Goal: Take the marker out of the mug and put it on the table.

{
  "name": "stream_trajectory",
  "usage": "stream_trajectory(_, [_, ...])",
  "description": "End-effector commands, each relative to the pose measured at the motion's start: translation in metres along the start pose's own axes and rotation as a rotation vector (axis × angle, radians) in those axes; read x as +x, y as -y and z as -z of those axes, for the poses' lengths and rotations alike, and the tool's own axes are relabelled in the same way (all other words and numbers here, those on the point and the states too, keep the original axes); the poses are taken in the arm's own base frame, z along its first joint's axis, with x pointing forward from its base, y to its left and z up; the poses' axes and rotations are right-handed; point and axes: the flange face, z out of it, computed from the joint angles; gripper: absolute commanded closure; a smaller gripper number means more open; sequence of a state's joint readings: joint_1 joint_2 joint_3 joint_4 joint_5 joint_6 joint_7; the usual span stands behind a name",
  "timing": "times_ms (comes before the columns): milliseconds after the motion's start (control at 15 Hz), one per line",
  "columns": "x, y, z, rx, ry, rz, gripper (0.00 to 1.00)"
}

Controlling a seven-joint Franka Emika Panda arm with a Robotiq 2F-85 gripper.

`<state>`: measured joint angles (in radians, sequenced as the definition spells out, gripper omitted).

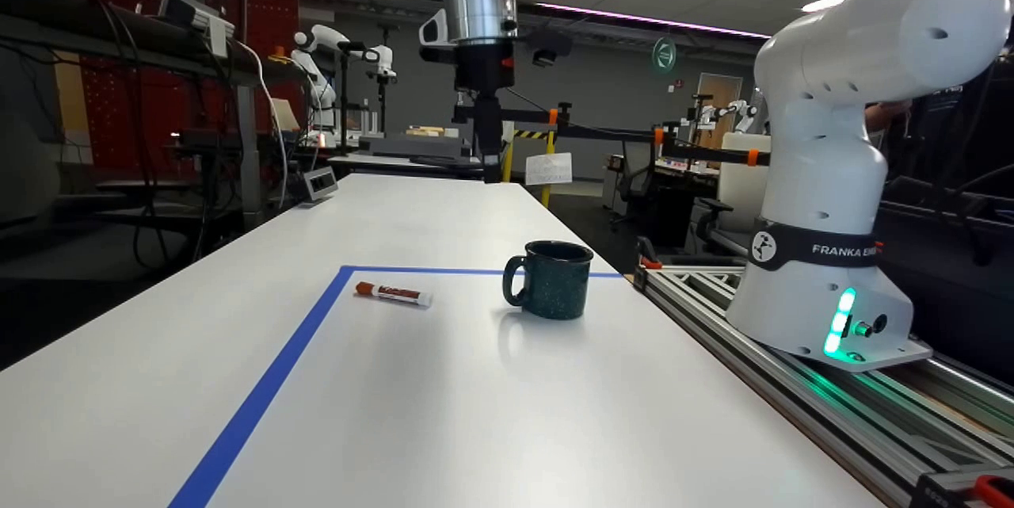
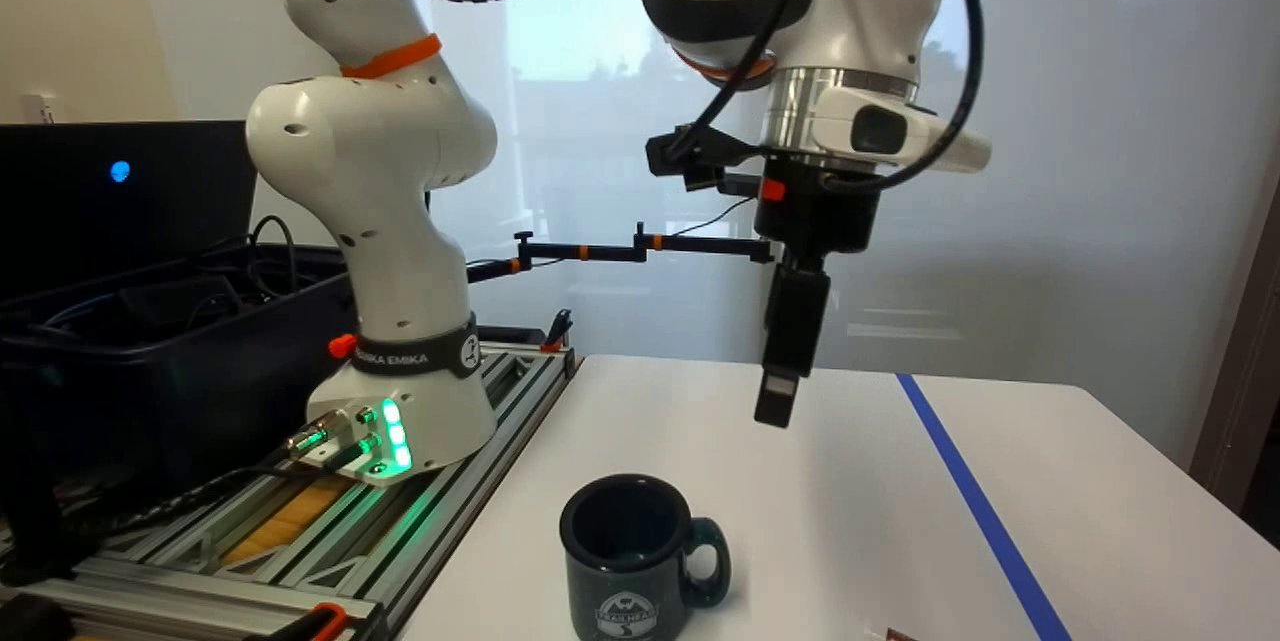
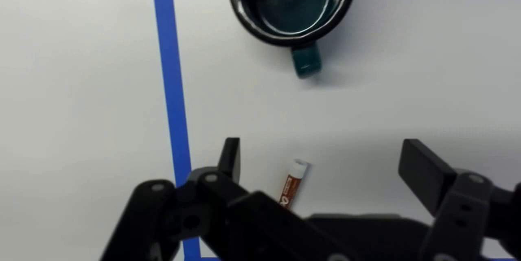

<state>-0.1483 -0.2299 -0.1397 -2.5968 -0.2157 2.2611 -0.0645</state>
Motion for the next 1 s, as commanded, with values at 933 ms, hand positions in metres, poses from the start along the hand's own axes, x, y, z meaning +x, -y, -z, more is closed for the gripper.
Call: stream_trajectory(933, [-0.041, 0.045, 0.012, 0.108, -0.014, 0.002, 0.0])
